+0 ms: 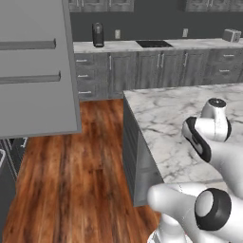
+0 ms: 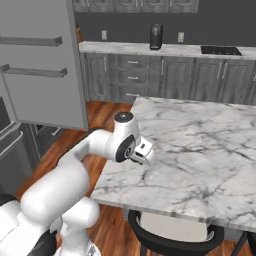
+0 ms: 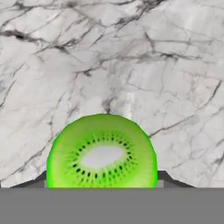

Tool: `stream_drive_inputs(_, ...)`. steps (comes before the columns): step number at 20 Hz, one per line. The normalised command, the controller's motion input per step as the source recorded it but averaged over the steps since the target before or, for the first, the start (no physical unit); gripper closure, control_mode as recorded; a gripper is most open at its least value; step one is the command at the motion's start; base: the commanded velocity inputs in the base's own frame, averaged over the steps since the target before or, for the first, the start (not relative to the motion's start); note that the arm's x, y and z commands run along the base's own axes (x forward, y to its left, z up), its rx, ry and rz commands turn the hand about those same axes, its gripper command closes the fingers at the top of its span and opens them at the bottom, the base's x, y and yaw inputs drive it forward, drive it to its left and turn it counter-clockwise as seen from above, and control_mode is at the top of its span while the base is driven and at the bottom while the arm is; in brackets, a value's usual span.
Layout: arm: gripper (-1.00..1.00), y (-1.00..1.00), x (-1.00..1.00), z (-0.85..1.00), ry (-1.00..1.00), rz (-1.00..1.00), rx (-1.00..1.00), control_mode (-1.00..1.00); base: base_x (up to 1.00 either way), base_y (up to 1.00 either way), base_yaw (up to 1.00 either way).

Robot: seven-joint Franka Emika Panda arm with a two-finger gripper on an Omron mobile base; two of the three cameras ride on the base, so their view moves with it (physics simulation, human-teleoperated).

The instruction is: Open the fridge, remove the kiwi, squash, and steak, and place them on any counter.

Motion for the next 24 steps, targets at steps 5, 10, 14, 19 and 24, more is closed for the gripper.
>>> stream_drive_inputs(5,1.00,-0.04,0.00,-0.82,0.12,0.00,-0.01,-1.00,0.00,0.00,0.00)
stream_drive_inputs(10,1.00,-0.09,0.05,-0.62,0.03,0.00,-0.01,-1.00,0.00,0.00,0.00)
stream_drive_inputs(14,1.00,-0.14,0.09,-0.39,0.00,0.00,0.00,-1.00,0.00,0.00,0.00)
stream_drive_inputs(19,1.00,-0.05,0.11,-0.26,0.00,0.00,0.03,-1.00,0.00,0.00,0.00)
stream_drive_inputs(24,1.00,-0.05,0.11,-0.22,0.05,0.00,0.04,-1.00,0.00,0.00,0.00)
